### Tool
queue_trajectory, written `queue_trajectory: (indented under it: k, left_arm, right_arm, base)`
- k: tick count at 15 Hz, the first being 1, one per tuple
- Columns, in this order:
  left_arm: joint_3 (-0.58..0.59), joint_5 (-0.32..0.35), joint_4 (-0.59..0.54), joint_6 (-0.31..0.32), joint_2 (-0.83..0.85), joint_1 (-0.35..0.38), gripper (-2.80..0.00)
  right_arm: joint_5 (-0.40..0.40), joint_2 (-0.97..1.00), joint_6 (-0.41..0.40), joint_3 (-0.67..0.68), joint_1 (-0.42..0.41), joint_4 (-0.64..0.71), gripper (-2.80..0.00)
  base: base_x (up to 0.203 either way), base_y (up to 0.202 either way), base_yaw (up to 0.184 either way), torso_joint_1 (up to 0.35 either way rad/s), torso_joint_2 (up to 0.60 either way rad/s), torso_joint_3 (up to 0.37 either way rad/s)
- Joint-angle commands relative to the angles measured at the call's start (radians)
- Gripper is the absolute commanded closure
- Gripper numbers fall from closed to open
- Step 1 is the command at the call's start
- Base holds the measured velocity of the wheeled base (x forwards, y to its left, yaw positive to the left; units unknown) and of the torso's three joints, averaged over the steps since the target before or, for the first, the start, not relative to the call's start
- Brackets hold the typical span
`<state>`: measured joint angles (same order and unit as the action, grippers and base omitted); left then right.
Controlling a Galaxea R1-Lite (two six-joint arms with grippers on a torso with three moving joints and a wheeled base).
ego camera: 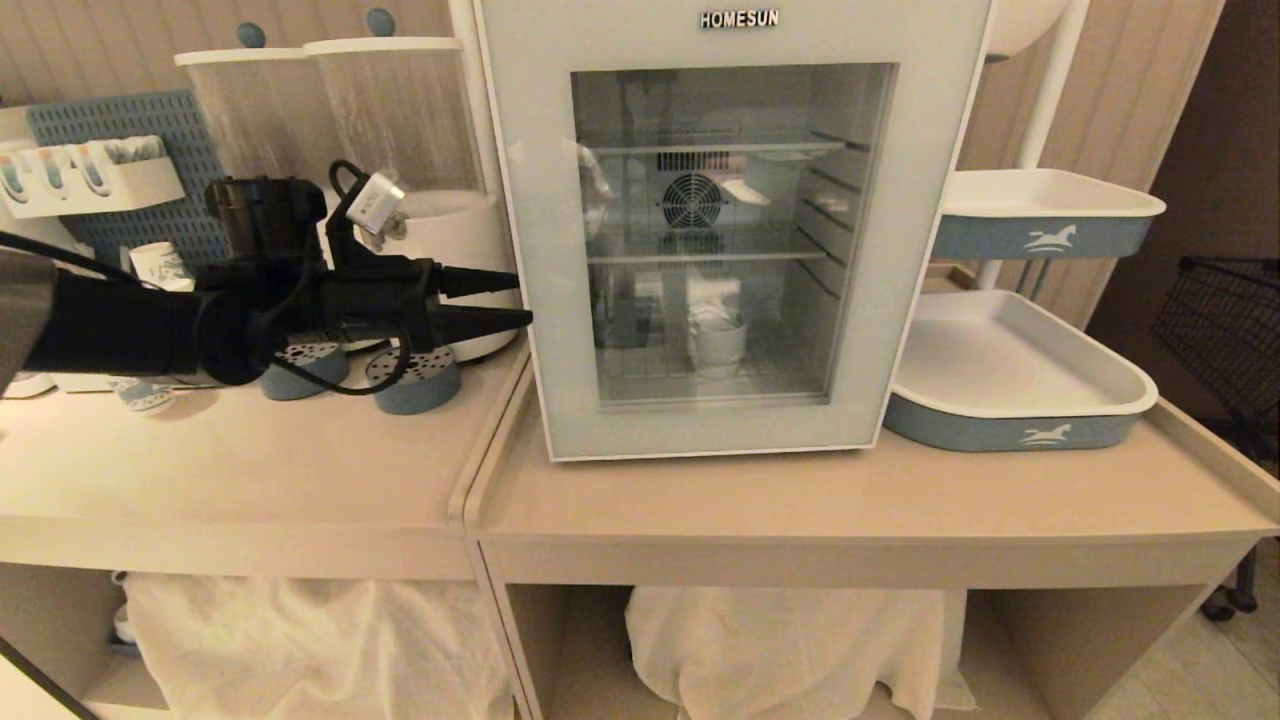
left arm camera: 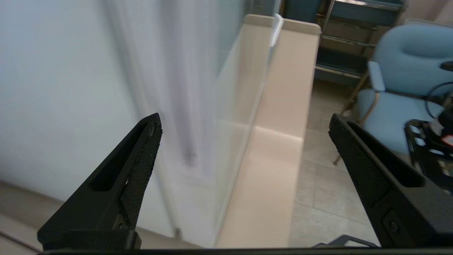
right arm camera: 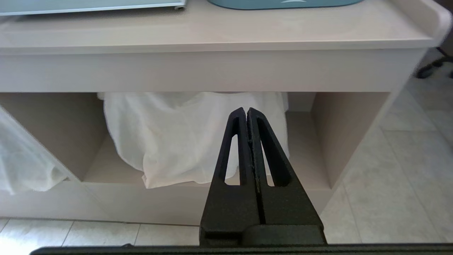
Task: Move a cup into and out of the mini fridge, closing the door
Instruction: Open the freezer door
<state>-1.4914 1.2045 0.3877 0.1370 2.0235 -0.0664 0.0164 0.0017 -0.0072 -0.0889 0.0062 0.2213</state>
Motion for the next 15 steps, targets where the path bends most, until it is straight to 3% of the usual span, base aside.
queue_trajectory:
  k: [1,11,15]
  left_arm:
    - [-0.033,0.005,0.0,-0.002,0.045,-0.005,-2.8]
    - [-0.003,0.023,-0.003,-0.059,0.031,-0.055,-2.8]
    - [0.03,0.069,0.002,-0.079,0.0,-0.069,-2.8]
  right_arm:
    - [0.0,0.001,0.0,0.0,0.0,0.001,0.0]
    - [0.0,0.001,0.0,0.0,0.0,0.001,0.0]
    - [-0.001,0.001,0.0,0.0,0.0,0.001,0.0]
  base:
    - [0.0,0.0,0.0,0.0,0.0,0.0]
    - [0.0,0.0,0.0,0.0,0.0,0.0]
    - [0.0,0.0,0.0,0.0,0.0,0.0]
